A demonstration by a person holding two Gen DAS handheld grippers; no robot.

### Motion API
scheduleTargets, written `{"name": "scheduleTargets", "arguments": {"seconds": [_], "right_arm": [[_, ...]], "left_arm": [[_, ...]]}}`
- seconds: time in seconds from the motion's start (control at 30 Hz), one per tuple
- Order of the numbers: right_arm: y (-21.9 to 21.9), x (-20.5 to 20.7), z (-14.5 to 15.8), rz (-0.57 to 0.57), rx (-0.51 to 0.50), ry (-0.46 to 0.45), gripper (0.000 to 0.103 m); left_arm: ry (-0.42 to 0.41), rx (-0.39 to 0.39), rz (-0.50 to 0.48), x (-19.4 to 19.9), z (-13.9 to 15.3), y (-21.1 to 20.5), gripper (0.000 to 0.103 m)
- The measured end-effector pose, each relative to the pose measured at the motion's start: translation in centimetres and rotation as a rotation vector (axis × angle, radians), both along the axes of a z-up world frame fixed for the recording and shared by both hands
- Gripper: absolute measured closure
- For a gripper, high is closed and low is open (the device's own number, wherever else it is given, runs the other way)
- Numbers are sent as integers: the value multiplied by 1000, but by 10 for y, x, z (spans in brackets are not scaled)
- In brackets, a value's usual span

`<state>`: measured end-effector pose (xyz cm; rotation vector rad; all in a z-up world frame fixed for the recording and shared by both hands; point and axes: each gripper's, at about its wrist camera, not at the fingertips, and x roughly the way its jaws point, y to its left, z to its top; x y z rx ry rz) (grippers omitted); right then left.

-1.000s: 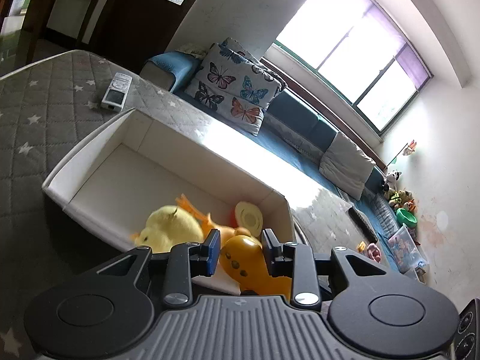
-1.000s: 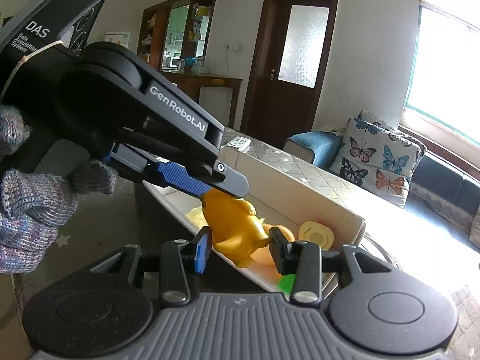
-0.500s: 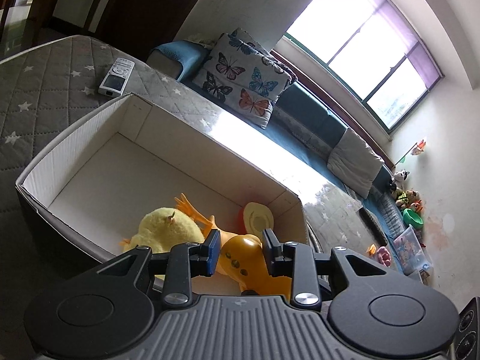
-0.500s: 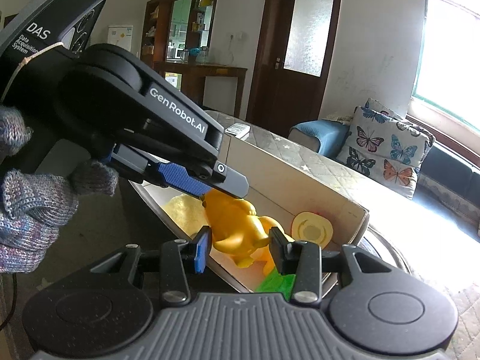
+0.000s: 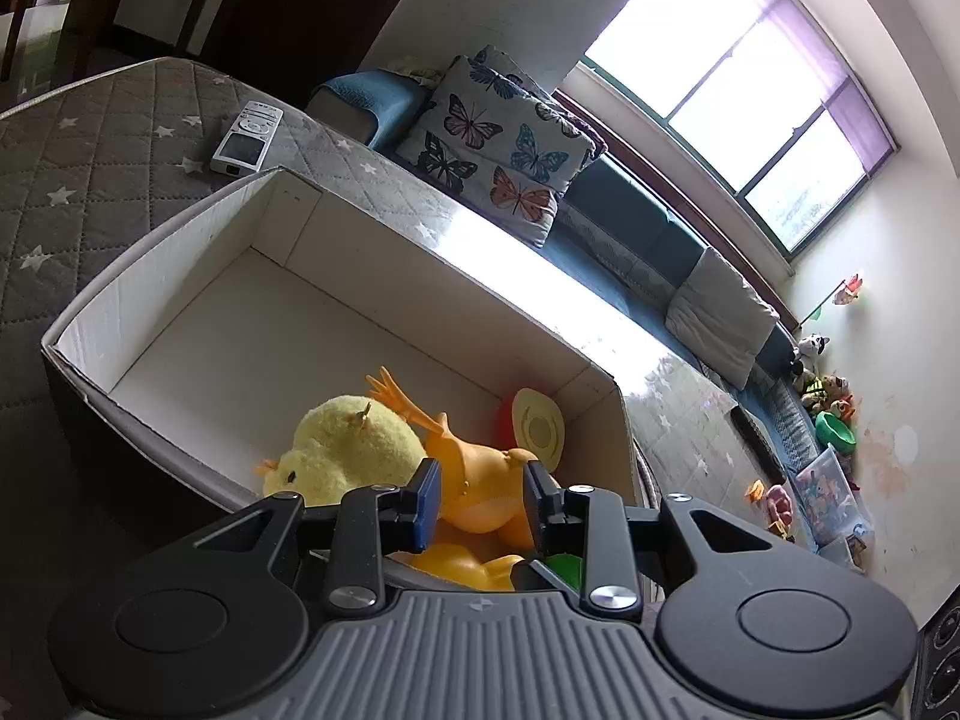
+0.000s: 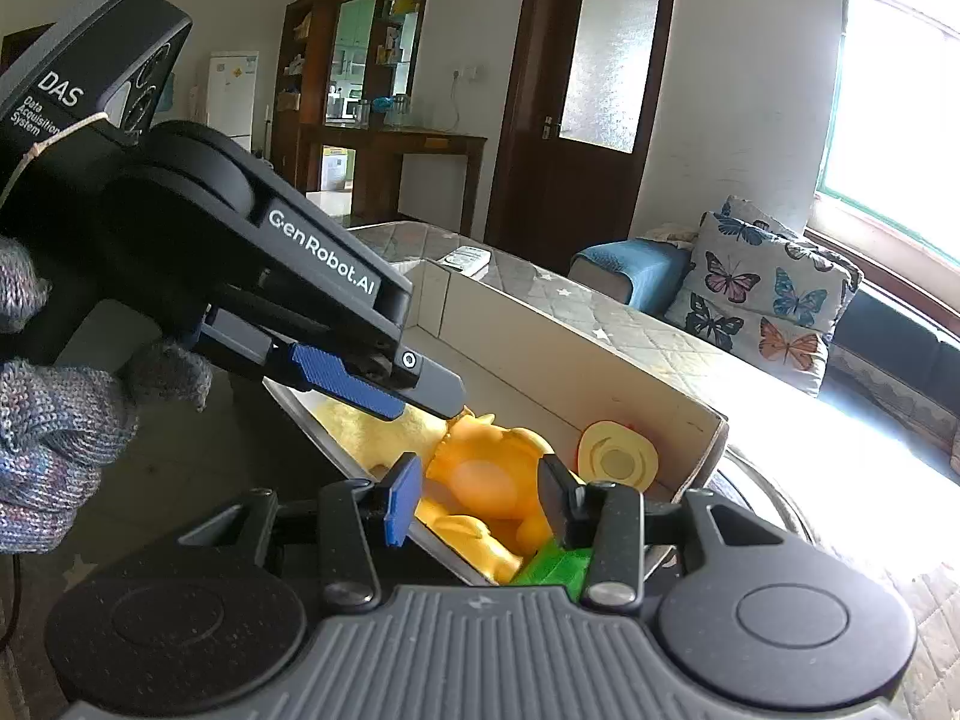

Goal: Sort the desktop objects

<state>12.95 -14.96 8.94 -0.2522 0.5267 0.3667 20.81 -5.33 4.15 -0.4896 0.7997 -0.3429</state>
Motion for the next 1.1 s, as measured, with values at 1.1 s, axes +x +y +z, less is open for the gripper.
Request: {"name": "scheduleTargets", "arguments": {"seconds": [1.1], "right_arm": [[-6,-64,-7,-170,189,55,34]], "left_arm": [[-92,174,9,-68,14,0,71]]}}
